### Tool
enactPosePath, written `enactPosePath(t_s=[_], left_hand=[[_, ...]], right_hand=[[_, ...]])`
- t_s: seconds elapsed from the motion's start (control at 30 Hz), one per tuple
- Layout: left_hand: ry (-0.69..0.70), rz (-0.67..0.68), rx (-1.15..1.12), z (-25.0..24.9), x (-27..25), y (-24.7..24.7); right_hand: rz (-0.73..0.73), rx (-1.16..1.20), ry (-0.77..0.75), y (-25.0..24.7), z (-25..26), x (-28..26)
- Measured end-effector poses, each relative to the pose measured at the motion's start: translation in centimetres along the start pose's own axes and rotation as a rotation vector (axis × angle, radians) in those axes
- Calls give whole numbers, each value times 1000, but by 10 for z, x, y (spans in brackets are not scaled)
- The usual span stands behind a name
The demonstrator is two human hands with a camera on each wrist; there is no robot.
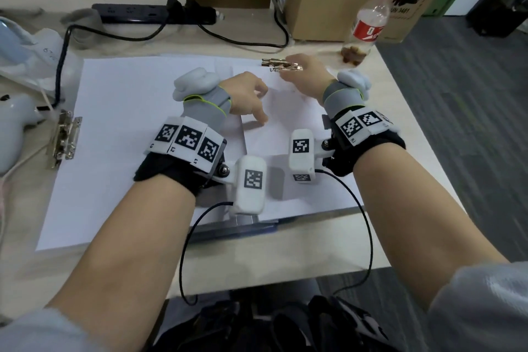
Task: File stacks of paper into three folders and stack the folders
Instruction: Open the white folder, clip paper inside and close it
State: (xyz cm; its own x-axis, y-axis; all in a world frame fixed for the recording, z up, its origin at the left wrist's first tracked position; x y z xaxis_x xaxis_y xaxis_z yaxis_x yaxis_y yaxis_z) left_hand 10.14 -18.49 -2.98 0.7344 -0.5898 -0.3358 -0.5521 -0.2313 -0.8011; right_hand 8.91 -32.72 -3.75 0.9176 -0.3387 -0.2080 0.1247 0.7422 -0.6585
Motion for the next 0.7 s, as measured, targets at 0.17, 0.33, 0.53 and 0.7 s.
enactPosePath(t_s=[0.17,0.33,0.53,0.7], left_hand=[[-28,-58,-243,-1,-36,-12],[-6,-213,-290,15,-86,-22],[-144,-382,-275,66,-135,-21],[-312,-553,-240,120,-173,-21]], right_hand=[[-1,42,-94,2,12,-39],[25,67,-175,22,32,-85],[36,30,-263,55,54,-128],[130,-59,-284,94,72,-156]])
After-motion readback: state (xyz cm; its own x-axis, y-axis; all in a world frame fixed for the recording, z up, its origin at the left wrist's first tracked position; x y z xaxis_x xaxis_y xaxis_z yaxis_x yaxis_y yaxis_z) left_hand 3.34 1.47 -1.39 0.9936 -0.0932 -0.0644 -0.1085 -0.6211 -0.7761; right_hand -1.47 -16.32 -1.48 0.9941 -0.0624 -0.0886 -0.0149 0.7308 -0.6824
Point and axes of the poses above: each hand's wrist, its own x-axis towards the middle knuckle, its own y-axis out of the palm, z = x × y, the point moved 5 cm from there along x, towards the middle knuckle
